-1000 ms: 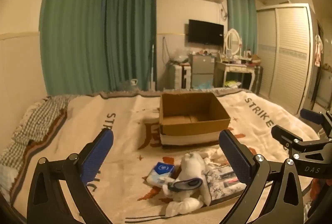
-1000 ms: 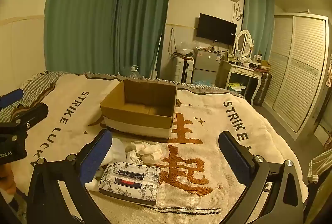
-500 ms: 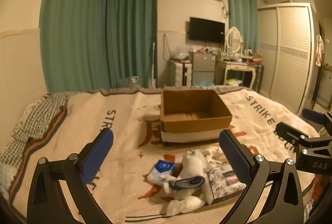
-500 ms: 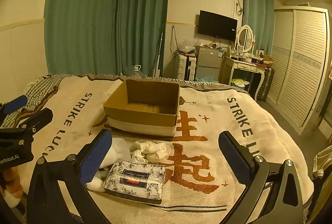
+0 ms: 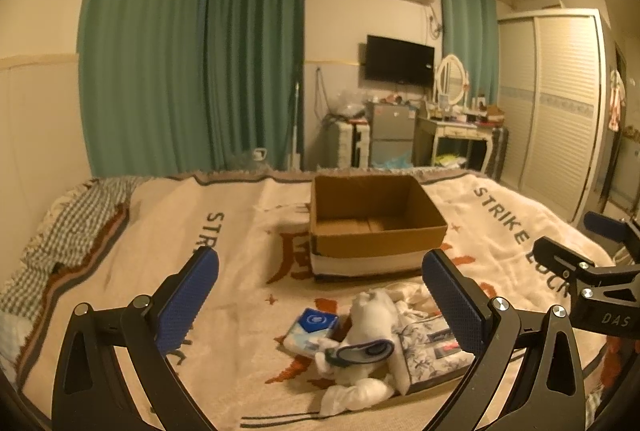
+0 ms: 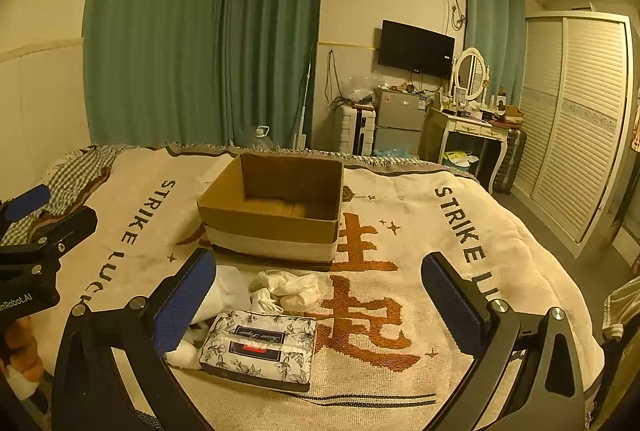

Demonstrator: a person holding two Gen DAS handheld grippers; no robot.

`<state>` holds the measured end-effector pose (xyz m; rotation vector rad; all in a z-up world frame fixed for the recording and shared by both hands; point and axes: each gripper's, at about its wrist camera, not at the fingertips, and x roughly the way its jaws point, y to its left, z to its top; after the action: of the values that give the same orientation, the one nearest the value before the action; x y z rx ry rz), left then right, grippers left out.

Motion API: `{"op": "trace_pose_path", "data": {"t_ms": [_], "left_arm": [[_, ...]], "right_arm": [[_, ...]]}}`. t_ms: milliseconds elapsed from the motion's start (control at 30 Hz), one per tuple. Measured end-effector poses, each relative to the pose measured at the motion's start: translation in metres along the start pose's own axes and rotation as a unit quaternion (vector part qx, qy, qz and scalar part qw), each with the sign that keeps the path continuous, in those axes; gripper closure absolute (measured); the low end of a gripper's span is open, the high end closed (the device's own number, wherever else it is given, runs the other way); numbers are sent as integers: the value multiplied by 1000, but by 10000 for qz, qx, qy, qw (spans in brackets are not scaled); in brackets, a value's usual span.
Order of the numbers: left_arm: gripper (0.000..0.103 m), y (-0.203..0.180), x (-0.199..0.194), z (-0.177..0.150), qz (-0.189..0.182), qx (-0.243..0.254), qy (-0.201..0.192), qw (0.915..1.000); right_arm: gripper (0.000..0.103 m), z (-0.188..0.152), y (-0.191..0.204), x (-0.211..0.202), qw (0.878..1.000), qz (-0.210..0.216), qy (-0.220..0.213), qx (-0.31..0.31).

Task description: Organize soft objects

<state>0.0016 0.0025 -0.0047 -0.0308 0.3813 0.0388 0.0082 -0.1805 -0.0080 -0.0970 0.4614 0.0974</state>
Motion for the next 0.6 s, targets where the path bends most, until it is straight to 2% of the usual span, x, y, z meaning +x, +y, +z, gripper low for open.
{"op": "trace_pose_path", "data": {"t_ms": [600], "left_arm": [[0, 1, -1, 0, -42, 14, -19, 10000]], "right_arm": [[0, -2, -3, 2, 10000, -54, 37, 11]]}}
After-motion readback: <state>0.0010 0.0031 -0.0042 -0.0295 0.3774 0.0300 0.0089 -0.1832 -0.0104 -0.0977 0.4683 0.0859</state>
